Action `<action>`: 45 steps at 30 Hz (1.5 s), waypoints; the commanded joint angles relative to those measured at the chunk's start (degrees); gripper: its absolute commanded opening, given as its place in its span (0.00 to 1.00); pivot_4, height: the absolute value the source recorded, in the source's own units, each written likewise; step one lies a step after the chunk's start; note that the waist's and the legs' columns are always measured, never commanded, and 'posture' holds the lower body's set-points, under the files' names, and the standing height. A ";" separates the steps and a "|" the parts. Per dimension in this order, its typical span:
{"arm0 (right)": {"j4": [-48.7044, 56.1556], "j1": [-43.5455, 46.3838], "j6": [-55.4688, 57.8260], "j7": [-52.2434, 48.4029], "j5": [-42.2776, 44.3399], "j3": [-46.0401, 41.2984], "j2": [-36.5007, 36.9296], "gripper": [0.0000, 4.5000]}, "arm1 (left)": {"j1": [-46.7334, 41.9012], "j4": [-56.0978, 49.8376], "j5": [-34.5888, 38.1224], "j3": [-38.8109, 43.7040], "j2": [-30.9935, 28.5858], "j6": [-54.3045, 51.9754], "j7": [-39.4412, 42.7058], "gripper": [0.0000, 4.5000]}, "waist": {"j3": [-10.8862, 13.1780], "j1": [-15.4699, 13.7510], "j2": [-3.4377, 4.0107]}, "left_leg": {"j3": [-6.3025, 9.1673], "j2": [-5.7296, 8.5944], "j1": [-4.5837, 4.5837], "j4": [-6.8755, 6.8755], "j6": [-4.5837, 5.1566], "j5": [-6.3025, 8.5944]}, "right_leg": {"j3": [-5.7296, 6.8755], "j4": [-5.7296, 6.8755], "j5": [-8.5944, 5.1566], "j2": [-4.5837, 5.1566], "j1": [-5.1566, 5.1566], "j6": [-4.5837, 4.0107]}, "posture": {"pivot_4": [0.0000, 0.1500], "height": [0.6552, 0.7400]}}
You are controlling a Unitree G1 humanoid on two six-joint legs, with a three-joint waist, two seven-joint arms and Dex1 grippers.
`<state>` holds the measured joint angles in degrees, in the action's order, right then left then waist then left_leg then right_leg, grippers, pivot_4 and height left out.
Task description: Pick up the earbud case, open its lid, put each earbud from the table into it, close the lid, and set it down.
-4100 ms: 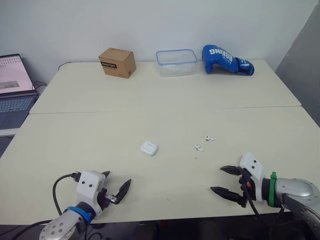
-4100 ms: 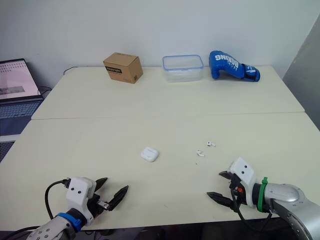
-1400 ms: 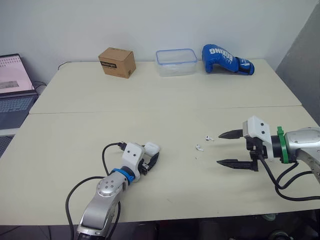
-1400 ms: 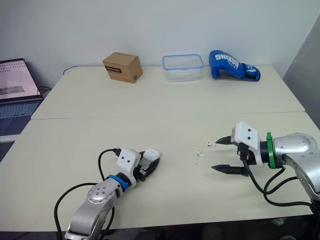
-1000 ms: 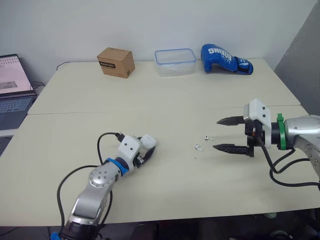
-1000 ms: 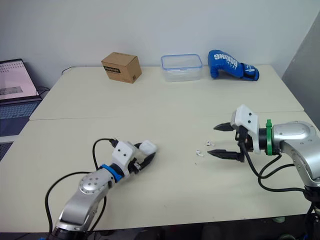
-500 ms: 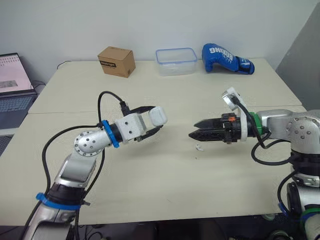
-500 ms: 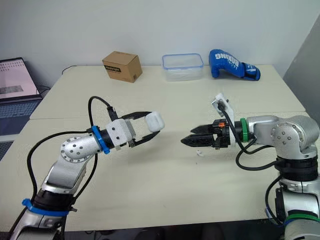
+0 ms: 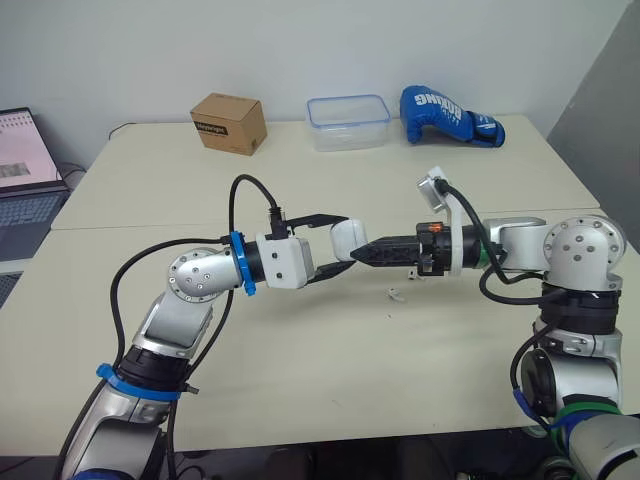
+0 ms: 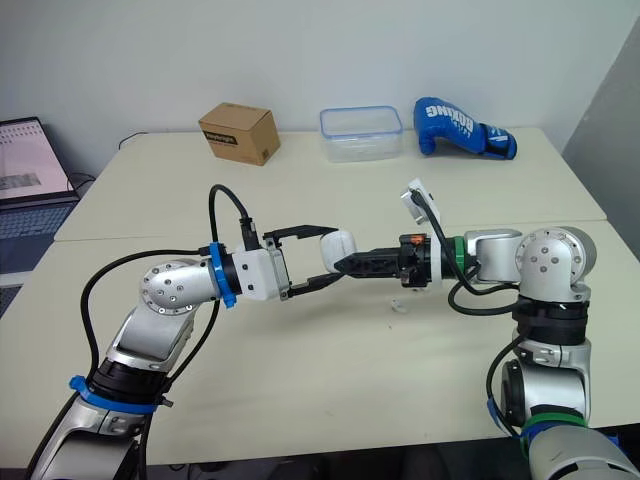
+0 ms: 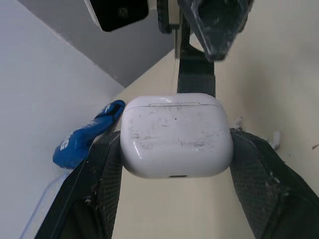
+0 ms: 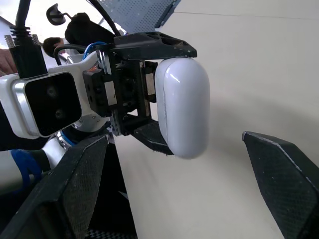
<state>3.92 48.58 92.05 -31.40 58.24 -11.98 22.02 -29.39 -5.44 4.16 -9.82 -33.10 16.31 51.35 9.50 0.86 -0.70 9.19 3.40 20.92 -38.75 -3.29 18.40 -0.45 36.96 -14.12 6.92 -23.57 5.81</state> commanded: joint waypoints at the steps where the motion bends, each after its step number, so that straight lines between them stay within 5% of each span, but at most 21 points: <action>1: -0.31 1.64 0.45 2.97 4.00 -1.92 -1.22 1.00 | -0.93 -2.84 0.81 -0.05 0.64 -0.70 -0.12 0.61 | 0.00 0.21 0.00 | 0.00 0.00 0.00 0.00 0.00 0.00 | 0.00 0.00 0.00 0.00 0.00 0.00 | 1.00 0.89; 13: -1.63 1.58 0.45 11.60 13.61 -2.61 -2.83 1.00 | -1.84 -3.26 0.05 -0.14 1.78 -2.07 0.11 0.61 | 0.00 0.82 0.01 | 0.01 -0.01 0.00 0.00 0.00 0.00 | -0.01 0.02 0.00 -0.01 -0.01 0.00 | 1.00 0.89; 16: -1.74 1.58 0.45 13.07 14.95 -2.72 -2.75 0.87 | -1.79 -3.30 0.02 -0.17 1.66 -1.96 0.35 0.61 | 0.00 0.82 0.01 | 0.01 -0.01 0.00 0.01 0.00 0.00 | -0.01 0.01 0.00 -0.01 -0.02 0.00 | 1.00 0.89; 19: -2.00 1.62 0.45 13.92 16.34 -2.91 -2.54 0.63 | -1.46 -3.71 0.04 -0.20 1.57 -1.95 0.67 0.61 | 0.00 0.82 0.01 | 0.01 0.00 0.00 0.00 0.00 0.00 | -0.01 0.01 0.00 -0.01 -0.01 0.00 | 1.00 0.89; 41: -2.40 1.77 0.42 14.74 19.89 -2.39 0.01 0.63 | -0.67 -2.77 0.71 1.81 -0.25 -1.28 0.56 0.61 | 0.00 0.86 0.01 | 0.00 -0.01 0.00 0.01 0.01 0.00 | -0.01 0.02 0.00 -0.03 -0.02 0.00 | 1.00 0.89; 45: -2.43 2.02 0.43 14.87 19.99 -2.16 0.05 0.41 | -0.66 -2.93 0.63 1.70 -0.10 -1.48 0.30 0.61 | 0.00 0.86 0.01 | 0.00 -0.01 0.00 0.01 0.01 0.00 | -0.02 0.01 0.00 -0.02 -0.02 0.00 | 1.00 0.89</action>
<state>0.19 48.82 92.03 -15.80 75.53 -13.44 22.15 -29.98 -7.51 4.76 -9.55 -32.59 15.21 52.59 9.50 1.73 -0.69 9.19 3.40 20.92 -38.75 -3.28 18.40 -0.47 36.97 -14.12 6.89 -23.59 5.81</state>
